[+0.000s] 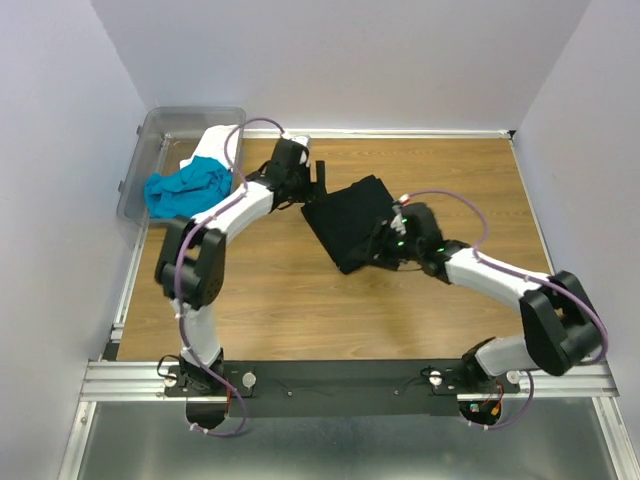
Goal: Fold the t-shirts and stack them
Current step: Neatly place the folded tshirt to the corner
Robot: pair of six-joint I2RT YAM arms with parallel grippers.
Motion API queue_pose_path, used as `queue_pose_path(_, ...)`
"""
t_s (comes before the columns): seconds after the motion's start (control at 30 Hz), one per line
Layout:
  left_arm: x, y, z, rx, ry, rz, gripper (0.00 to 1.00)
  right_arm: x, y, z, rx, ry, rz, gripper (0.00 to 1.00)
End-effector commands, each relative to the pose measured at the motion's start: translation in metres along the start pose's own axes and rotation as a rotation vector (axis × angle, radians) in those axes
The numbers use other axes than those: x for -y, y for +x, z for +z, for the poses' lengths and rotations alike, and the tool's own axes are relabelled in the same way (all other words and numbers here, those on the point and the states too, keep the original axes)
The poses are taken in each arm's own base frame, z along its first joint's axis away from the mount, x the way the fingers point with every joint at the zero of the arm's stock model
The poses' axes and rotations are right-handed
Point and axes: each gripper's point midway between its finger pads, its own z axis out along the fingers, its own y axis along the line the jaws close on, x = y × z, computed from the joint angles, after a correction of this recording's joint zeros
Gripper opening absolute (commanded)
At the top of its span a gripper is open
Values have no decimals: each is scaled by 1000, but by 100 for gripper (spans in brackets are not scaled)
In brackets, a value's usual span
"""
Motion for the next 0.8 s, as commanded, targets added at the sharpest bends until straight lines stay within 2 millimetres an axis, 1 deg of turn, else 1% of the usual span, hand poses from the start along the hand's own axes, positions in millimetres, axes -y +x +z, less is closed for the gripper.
queue_pose_path(0.0,-5,-54,-85,218,-88,20,95,56,-35,-33,95,162,59,77)
queue_pose_path(0.03,-10,-43,-92,212,-100,18,95,62,-41,-37,110,168,73,79)
queue_pose_path(0.07,-12,-42,-102,227,-103,16,95,74,-53,-44,140,182,107,80)
queue_pose_path(0.1,-12,-40,-111,246,-102,9,95,80,-57,-47,142,183,122,84)
queue_pose_path(0.13,-14,-31,-128,260,-93,9,95,91,-67,-52,170,201,154,85)
queue_pose_path(0.2,-15,-21,-141,278,-76,16,95,102,-73,-54,176,217,189,88)
queue_pose_path(0.23,-14,-21,-158,313,-69,15,95,109,-74,-51,170,229,220,88)
queue_pose_path(0.27,-22,-2,-157,288,-84,19,95,117,-80,-53,184,243,249,89)
queue_pose_path(0.33,-29,9,-167,293,-97,19,95,126,-83,-48,192,271,300,89)
queue_pose_path(0.37,-33,19,-174,296,-101,11,95,130,-85,-47,204,289,316,89)
queue_pose_path(0.4,-34,23,-178,303,-102,7,95,132,-89,-46,219,291,330,89)
queue_pose_path(0.43,-37,32,-183,306,-98,0,95,134,-88,-42,221,295,364,89)
queue_pose_path(0.47,-37,36,-184,308,-93,-5,95,136,-89,-41,230,297,381,89)
queue_pose_path(0.5,-38,40,-185,309,-91,-8,95,137,-90,-39,236,299,399,89)
queue_pose_path(0.53,-40,48,-186,305,-84,-10,95,139,-92,-35,248,296,430,89)
queue_pose_path(0.57,-40,52,-185,304,-80,-17,95,141,-89,-33,246,291,448,89)
queue_pose_path(0.6,-42,56,-184,300,-80,-23,94,138,-95,-30,269,260,450,89)
queue_pose_path(0.63,-43,59,-185,304,-77,-25,94,138,-95,-27,275,247,483,88)
queue_pose_path(0.67,-46,69,-181,288,-83,-29,95,137,-96,-25,279,235,498,88)
queue_pose_path(0.7,-47,71,-180,296,-82,-31,95,142,-89,-21,271,237,522,86)
queue_pose_path(0.73,-50,73,-180,301,-90,-35,95,140,-95,-20,294,210,524,86)
queue_pose_path(0.77,-52,77,-179,301,-92,-36,94,140,-94,-18,301,196,557,84)
